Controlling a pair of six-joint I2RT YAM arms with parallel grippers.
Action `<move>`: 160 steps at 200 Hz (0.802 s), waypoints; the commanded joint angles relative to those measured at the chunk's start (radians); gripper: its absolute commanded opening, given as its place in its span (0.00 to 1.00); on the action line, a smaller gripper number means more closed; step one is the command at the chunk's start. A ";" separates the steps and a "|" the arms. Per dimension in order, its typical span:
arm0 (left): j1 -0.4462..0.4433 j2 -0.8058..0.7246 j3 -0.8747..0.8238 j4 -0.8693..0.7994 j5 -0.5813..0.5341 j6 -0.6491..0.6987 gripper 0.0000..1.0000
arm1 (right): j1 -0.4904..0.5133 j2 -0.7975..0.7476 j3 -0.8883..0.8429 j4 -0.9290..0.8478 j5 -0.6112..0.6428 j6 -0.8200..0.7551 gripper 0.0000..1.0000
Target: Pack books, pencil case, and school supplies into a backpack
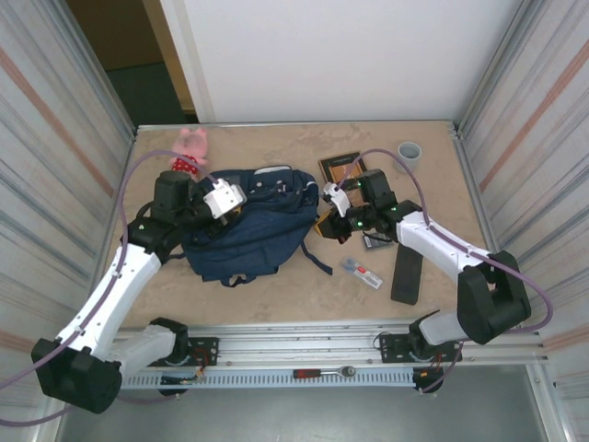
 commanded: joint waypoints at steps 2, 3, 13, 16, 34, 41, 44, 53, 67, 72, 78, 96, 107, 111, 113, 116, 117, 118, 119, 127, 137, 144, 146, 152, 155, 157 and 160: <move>-0.020 0.018 0.002 0.065 -0.259 -0.042 0.00 | 0.028 -0.050 0.066 -0.169 -0.061 -0.016 0.02; -0.022 0.020 0.001 0.065 -0.264 -0.044 0.00 | 0.029 -0.051 0.067 -0.171 -0.062 -0.015 0.02; -0.046 0.033 0.004 0.074 -0.298 -0.064 0.00 | 0.044 -0.050 0.086 -0.205 -0.066 -0.006 0.02; -0.054 0.037 0.004 0.076 -0.311 -0.075 0.00 | 0.048 -0.049 0.092 -0.212 -0.067 0.000 0.02; -0.100 0.057 0.004 0.094 -0.357 -0.123 0.00 | 0.071 -0.042 0.123 -0.249 -0.075 0.043 0.02; -0.122 0.066 0.000 0.103 -0.380 -0.138 0.00 | 0.078 -0.036 0.135 -0.262 -0.077 0.063 0.03; -0.129 0.069 0.000 0.105 -0.390 -0.144 0.00 | 0.082 -0.033 0.142 -0.268 -0.078 0.070 0.03; -0.157 0.082 -0.002 0.115 -0.417 -0.168 0.00 | 0.091 -0.025 0.163 -0.291 -0.081 0.094 0.03; -0.195 0.104 -0.010 0.127 -0.447 -0.213 0.00 | 0.102 -0.013 0.191 -0.321 -0.084 0.134 0.04; -0.209 0.112 -0.013 0.131 -0.457 -0.234 0.00 | 0.106 -0.008 0.200 -0.332 -0.085 0.147 0.04; -0.224 0.120 -0.016 0.138 -0.467 -0.261 0.00 | 0.111 -0.004 0.212 -0.343 -0.081 0.162 0.04; -0.263 0.148 -0.032 0.173 -0.490 -0.344 0.00 | 0.128 0.007 0.225 -0.363 -0.060 0.188 0.04; -0.281 0.164 -0.036 0.196 -0.524 -0.407 0.00 | 0.138 0.015 0.233 -0.380 -0.039 0.194 0.03; -0.287 0.171 -0.036 0.201 -0.531 -0.434 0.00 | 0.141 0.018 0.237 -0.385 -0.032 0.200 0.03; -0.289 0.174 -0.035 0.202 -0.535 -0.448 0.00 | 0.142 0.021 0.239 -0.387 -0.029 0.206 0.03; -0.293 0.179 -0.034 0.204 -0.538 -0.468 0.00 | 0.144 0.024 0.242 -0.389 -0.028 0.217 0.03; -0.294 0.181 -0.032 0.206 -0.540 -0.473 0.00 | 0.144 0.025 0.243 -0.390 -0.027 0.220 0.02; -0.296 0.182 -0.032 0.206 -0.541 -0.480 0.00 | 0.145 0.026 0.244 -0.390 -0.026 0.224 0.02; -0.298 0.184 -0.031 0.207 -0.542 -0.486 0.00 | 0.145 0.027 0.244 -0.390 -0.027 0.228 0.02; -0.311 0.198 -0.028 0.214 -0.549 -0.520 0.00 | 0.147 0.035 0.252 -0.394 -0.034 0.257 0.02; -0.337 0.215 -0.026 0.229 -0.577 -0.543 0.00 | 0.152 0.045 0.266 -0.404 -0.032 0.286 0.01; -0.352 0.228 -0.025 0.241 -0.607 -0.561 0.00 | 0.157 0.049 0.275 -0.412 -0.021 0.311 0.01; -0.357 0.232 -0.024 0.243 -0.614 -0.566 0.00 | 0.159 0.050 0.277 -0.413 -0.017 0.318 0.01; -0.366 0.241 -0.020 0.248 -0.629 -0.585 0.00 | 0.165 0.052 0.280 -0.410 -0.010 0.343 0.00; -0.370 0.246 -0.018 0.249 -0.634 -0.596 0.00 | 0.169 0.052 0.281 -0.407 -0.004 0.356 0.00; -0.373 0.249 -0.017 0.252 -0.638 -0.603 0.00 | 0.171 0.053 0.281 -0.405 -0.002 0.365 0.00; -0.374 0.254 -0.015 0.255 -0.641 -0.614 0.00 | 0.175 0.053 0.281 -0.402 -0.001 0.377 0.00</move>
